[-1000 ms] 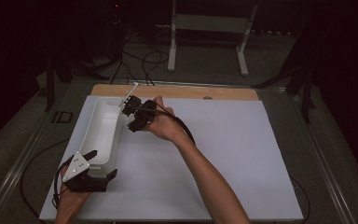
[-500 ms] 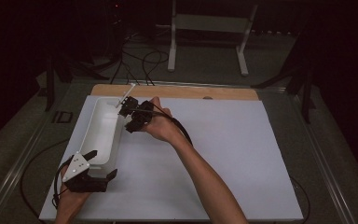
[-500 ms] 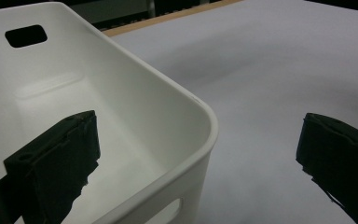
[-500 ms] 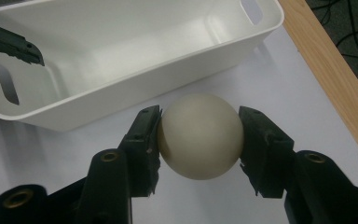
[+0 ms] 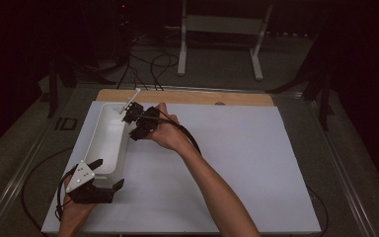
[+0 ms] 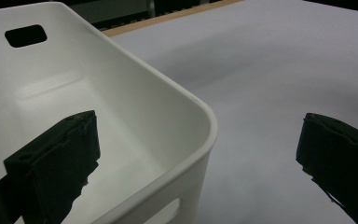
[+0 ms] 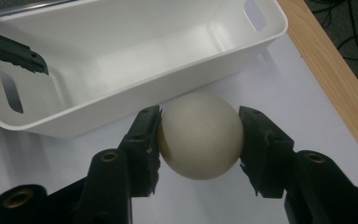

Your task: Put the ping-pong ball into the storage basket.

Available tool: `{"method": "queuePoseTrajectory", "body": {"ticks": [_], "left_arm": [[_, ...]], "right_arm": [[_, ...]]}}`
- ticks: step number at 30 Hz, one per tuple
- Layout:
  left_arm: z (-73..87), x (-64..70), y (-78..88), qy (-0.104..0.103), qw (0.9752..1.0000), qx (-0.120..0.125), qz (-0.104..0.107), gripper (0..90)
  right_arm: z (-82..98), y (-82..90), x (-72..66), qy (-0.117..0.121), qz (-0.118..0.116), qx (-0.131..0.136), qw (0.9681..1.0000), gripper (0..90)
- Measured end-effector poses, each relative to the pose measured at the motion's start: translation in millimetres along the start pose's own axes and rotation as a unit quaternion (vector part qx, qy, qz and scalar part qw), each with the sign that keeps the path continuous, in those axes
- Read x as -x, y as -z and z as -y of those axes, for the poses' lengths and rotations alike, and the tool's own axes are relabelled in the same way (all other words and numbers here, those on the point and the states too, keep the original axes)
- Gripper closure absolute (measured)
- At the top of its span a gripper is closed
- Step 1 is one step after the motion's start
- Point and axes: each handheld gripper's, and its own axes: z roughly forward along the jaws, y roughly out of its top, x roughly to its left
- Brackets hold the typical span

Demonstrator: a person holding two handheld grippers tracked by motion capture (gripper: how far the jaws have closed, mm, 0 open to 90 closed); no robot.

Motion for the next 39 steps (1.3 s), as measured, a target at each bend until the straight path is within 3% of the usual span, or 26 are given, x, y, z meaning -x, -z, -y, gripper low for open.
{"method": "queuePoseTrajectory", "body": {"ticks": [39], "left_arm": [[-0.1, 0.3, 0.5, 0.002, 1.0, 0.0, 0.0, 0.1]], "right_arm": [[-11.6, -10.0, -11.7, -0.001, -0.009, 0.015, 0.9998, 50.2]]}}
